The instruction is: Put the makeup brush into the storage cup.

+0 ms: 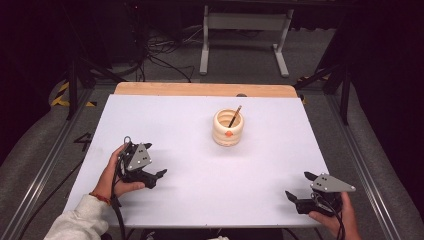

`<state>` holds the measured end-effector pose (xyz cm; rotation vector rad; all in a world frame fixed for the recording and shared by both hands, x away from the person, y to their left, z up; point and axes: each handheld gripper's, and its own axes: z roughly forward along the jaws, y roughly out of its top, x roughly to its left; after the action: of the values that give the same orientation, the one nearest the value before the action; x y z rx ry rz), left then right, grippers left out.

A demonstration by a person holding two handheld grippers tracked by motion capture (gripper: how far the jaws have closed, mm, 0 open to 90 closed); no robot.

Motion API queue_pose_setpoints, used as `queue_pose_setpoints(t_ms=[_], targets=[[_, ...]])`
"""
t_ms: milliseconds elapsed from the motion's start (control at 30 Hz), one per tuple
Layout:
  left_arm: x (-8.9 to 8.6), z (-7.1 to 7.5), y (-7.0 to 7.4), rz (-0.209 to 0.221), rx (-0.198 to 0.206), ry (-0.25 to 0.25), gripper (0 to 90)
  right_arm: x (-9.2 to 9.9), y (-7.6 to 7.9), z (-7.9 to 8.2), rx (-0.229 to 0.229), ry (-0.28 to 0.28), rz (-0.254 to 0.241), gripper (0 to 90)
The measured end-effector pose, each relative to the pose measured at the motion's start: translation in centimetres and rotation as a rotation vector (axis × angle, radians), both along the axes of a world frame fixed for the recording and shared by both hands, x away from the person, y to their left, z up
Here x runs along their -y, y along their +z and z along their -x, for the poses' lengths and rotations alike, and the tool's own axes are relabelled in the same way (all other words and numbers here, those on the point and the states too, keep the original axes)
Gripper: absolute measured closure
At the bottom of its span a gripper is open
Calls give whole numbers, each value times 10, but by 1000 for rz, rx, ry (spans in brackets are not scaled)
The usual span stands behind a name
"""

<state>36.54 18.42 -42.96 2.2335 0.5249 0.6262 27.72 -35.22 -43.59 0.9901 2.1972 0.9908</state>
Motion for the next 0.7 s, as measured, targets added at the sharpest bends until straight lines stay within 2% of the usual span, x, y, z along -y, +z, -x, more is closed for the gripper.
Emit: queue_pose_setpoints(t_ms=[567, 700], targets=[[-21, 8, -11, -4, -29, 53, 51, 0, 0, 0, 0, 0, 1, 94], [-26, 11, -12, -12, -22, 58, 51, 0, 0, 0, 0, -1, 0, 95]])
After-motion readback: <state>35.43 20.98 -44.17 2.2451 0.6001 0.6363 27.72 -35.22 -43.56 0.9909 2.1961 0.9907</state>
